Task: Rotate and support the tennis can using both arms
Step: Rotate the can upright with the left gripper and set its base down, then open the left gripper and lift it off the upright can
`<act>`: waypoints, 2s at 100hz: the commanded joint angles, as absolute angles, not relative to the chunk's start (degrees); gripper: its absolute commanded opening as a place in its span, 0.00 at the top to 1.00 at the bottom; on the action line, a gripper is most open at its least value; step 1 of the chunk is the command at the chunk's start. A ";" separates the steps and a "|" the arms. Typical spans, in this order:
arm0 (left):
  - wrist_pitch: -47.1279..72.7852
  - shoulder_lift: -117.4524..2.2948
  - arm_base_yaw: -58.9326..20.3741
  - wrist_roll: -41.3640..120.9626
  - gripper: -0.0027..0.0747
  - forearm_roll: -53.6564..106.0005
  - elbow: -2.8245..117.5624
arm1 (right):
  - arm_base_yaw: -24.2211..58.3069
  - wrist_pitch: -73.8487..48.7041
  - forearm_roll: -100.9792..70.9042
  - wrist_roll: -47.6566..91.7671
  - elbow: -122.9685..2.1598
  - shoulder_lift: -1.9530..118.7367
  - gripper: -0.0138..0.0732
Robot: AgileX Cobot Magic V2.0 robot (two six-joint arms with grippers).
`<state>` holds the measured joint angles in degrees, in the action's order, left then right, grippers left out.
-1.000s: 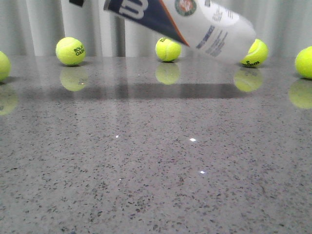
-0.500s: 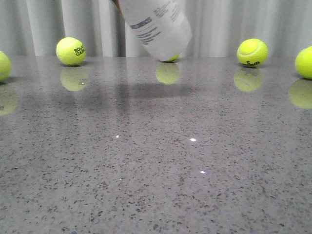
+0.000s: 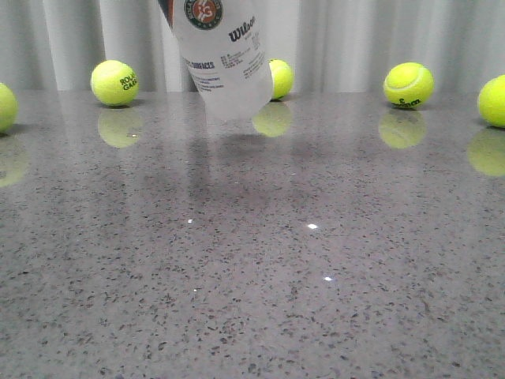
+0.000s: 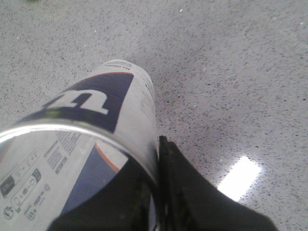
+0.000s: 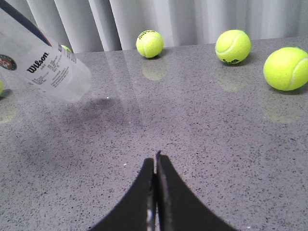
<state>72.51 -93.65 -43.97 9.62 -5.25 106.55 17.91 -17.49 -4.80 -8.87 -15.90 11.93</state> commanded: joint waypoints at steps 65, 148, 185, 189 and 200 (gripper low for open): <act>70.08 -94.34 -43.85 9.40 0.51 -5.43 108.40 | 17.54 -12.78 -4.30 -8.36 -17.31 12.42 0.92; 64.33 -104.00 -41.06 12.35 0.50 13.75 123.33 | 17.54 -12.78 -4.30 -8.36 -17.31 12.42 0.92; 57.90 -102.70 -41.06 14.10 0.59 14.23 123.33 | 17.54 -12.78 -4.30 -8.36 -17.31 12.42 0.92; 57.34 -102.43 -41.06 14.10 0.63 14.15 123.33 | 17.54 -12.78 -4.30 -8.36 -17.31 12.42 0.92; 55.55 -100.95 -41.06 13.85 0.76 12.48 122.94 | 17.54 -12.78 -4.30 -8.36 -17.31 12.42 0.92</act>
<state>60.96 -105.88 -41.01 13.99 12.48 121.50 17.91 -17.49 -4.80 -8.87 -15.90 11.93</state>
